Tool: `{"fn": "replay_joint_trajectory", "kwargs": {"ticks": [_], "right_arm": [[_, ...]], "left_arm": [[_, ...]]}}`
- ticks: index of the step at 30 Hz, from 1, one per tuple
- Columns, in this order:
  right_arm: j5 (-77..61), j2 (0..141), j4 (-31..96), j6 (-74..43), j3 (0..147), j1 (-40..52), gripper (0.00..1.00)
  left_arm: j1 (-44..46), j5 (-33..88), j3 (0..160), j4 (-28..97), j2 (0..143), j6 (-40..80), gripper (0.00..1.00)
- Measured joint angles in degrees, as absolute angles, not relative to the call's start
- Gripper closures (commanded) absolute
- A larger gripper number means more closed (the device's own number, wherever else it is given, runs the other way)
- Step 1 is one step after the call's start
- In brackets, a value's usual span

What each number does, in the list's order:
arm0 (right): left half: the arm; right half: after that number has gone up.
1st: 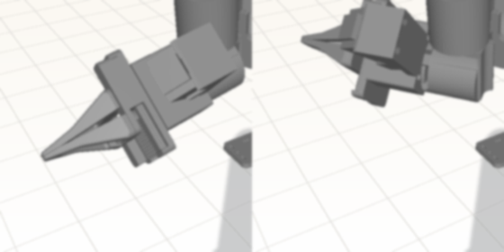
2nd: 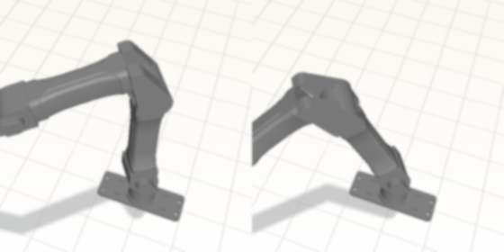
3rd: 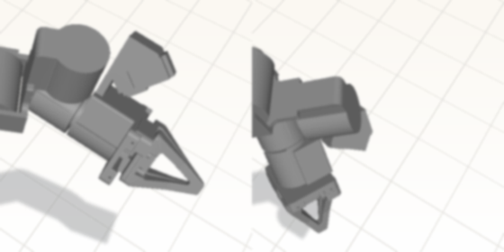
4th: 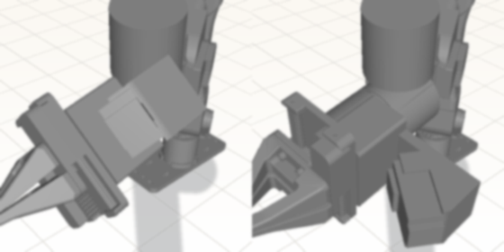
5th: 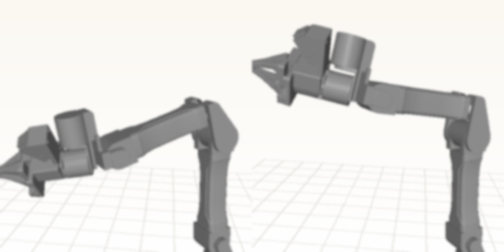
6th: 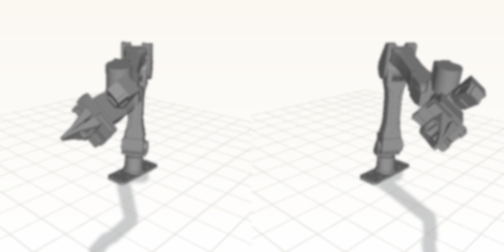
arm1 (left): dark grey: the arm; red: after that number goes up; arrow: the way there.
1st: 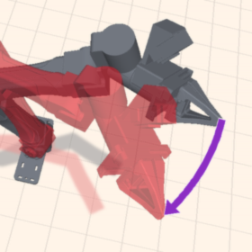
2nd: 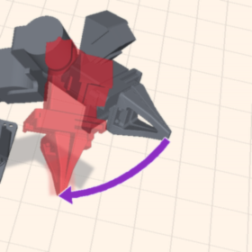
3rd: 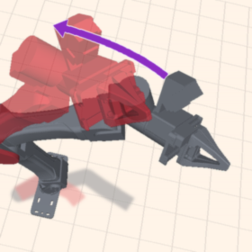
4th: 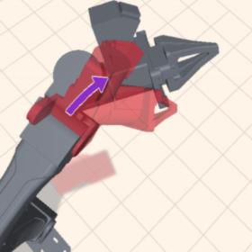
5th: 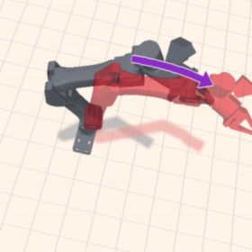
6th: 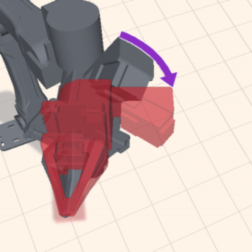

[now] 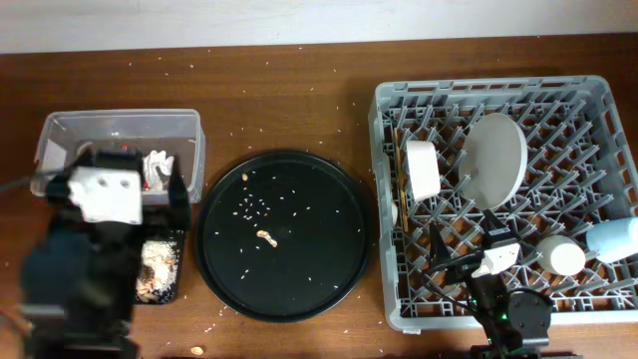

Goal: Sort waste into correct bins and load items into the dishwasher rack

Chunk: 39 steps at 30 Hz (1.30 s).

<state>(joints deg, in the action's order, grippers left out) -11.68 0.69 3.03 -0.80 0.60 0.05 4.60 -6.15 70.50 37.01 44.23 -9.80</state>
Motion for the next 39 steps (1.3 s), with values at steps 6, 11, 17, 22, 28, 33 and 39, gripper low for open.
{"fn": "replay_joint_trajectory", "kwargs": {"ticks": [6,11,17,22,28,33,39], "right_arm": [[-11.68,0.62,3.07,-0.80,0.62,0.05,0.01],[-11.70,0.62,3.07,-0.82,0.62,0.05,0.01],[-11.70,0.64,3.07,-0.80,0.62,0.05,0.01],[-11.70,0.62,3.07,-0.78,0.62,0.05,0.01],[-11.70,0.62,3.07,-0.80,0.62,0.05,0.01],[-11.70,0.62,3.07,-0.80,0.62,0.05,0.01],[-11.70,0.62,3.07,-0.78,0.62,0.05,0.01]], "left_arm": [[4.75,-1.21,21.23,11.18,7.86,-10.90,0.01],[4.75,0.08,2.63,-0.95,0.73,-10.22,0.01],[4.75,0.32,0.62,4.23,0.69,-10.24,0.01],[4.75,0.32,0.62,4.25,0.69,-10.24,0.01],[4.75,0.32,0.62,4.25,0.69,-10.22,0.01],[4.75,0.32,0.62,4.25,0.69,-10.22,0.01],[4.75,0.30,0.62,4.25,0.69,-10.24,0.01]]}}
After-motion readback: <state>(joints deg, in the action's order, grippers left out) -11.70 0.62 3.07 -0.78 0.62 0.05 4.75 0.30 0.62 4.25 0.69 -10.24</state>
